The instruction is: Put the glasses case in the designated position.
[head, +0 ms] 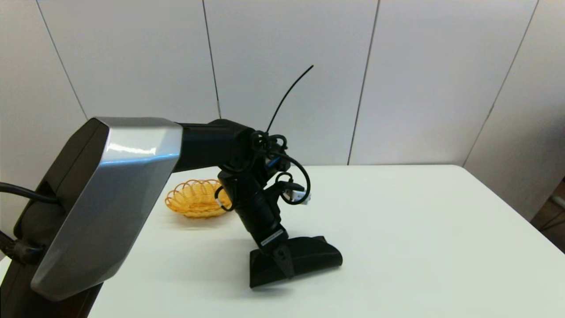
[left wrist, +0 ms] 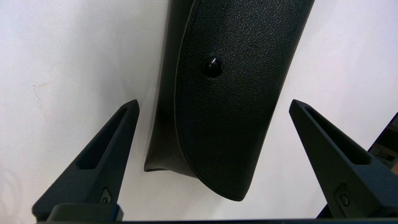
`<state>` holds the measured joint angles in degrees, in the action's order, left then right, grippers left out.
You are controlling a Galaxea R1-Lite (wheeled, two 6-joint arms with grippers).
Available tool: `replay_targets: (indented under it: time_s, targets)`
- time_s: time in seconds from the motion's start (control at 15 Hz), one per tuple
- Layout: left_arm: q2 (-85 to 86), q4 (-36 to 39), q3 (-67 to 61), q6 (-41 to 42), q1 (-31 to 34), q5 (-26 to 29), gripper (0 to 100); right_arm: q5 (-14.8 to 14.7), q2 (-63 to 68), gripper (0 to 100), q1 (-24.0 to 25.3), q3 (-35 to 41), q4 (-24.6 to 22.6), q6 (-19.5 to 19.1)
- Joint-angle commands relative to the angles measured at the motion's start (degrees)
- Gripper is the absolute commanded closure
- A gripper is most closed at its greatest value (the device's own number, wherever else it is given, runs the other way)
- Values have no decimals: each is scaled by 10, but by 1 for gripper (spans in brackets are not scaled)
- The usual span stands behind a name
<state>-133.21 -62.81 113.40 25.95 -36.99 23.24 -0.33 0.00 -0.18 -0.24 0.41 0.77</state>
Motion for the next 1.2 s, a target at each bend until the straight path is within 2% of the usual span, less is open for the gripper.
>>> replay_targets:
  time_s: [0.07,1.2]
  targets:
    - [-1,-4,0,1,0,1,100,0,0,0,0,0,0,0]
    - [46,0,-11,0,11,1,100,1,0,0,0,0,0,0]
